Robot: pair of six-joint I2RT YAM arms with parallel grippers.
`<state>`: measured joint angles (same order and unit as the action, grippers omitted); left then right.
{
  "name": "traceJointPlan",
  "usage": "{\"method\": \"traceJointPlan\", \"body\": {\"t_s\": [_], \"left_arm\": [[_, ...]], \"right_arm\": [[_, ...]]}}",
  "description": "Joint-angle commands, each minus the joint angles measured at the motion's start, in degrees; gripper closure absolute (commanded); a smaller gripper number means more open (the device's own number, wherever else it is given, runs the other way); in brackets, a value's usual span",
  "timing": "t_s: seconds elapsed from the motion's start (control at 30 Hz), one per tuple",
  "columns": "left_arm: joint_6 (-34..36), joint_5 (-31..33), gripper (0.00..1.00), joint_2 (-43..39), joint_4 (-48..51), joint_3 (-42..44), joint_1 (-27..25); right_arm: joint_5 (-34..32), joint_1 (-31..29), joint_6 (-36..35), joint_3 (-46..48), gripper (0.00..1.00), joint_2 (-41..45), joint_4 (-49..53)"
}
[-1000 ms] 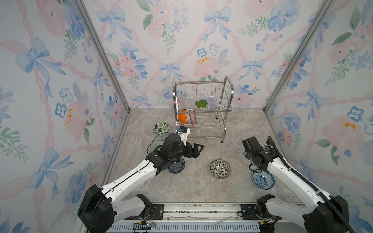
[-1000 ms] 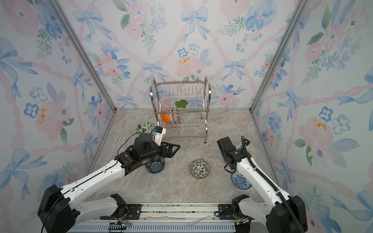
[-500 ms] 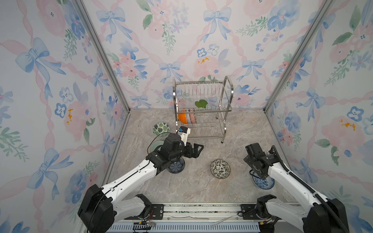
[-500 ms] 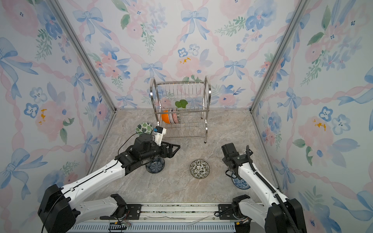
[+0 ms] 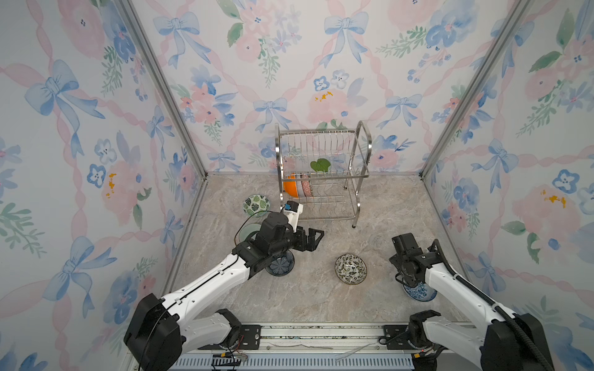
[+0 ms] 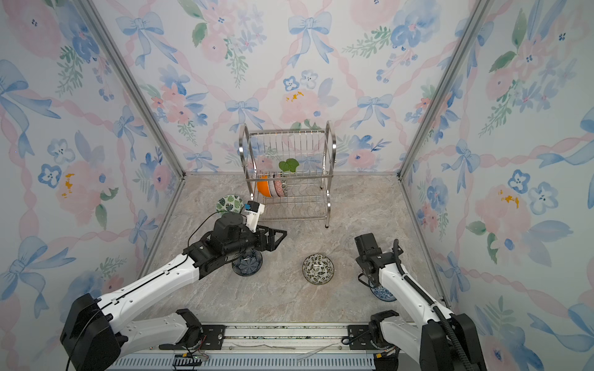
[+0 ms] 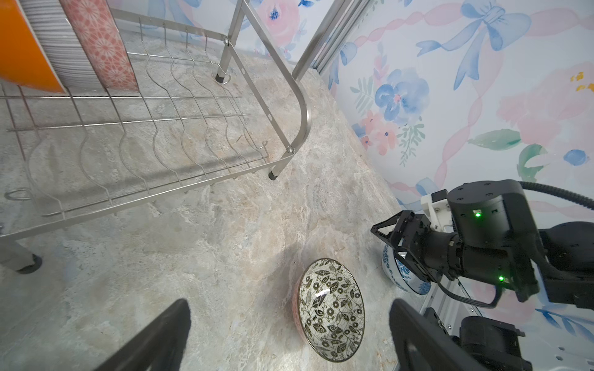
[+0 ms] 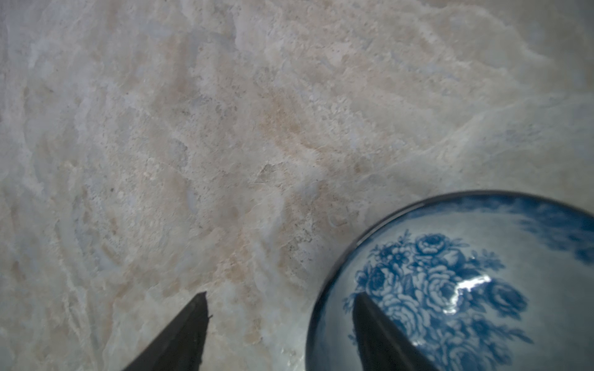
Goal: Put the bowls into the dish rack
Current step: 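Move right gripper down over the blue-and-white rose bowl rim, then close right gripper on the rose bowl rim and lift it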
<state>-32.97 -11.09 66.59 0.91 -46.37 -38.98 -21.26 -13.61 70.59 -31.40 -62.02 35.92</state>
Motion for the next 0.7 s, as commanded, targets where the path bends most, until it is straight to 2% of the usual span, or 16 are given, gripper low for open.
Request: {"method": "traceJointPlan", "body": {"t_s": [0.0,0.3,0.43,0.67], "left_arm": [[1.34,0.71,0.02,-0.14,-0.91,0.61,-0.33],[1.51,1.08,0.02,-0.22,-0.74,0.75,-0.35],[1.43,1.03,0.02,-0.05,-0.75,0.69,-0.31],[1.03,-1.52,0.02,1.42,-1.13,-0.04,-0.41]], "right_arm": [[0.51,0.70,0.56,1.06,0.46,-0.79,-2.15],[0.85,1.05,0.18,1.35,0.75,-1.86,-3.37],[1.06,1.23,-0.23,1.72,0.82,-1.97,-4.00],[2.44,1.59,-2.40,1.87,0.89,-2.24,-8.19]]}}
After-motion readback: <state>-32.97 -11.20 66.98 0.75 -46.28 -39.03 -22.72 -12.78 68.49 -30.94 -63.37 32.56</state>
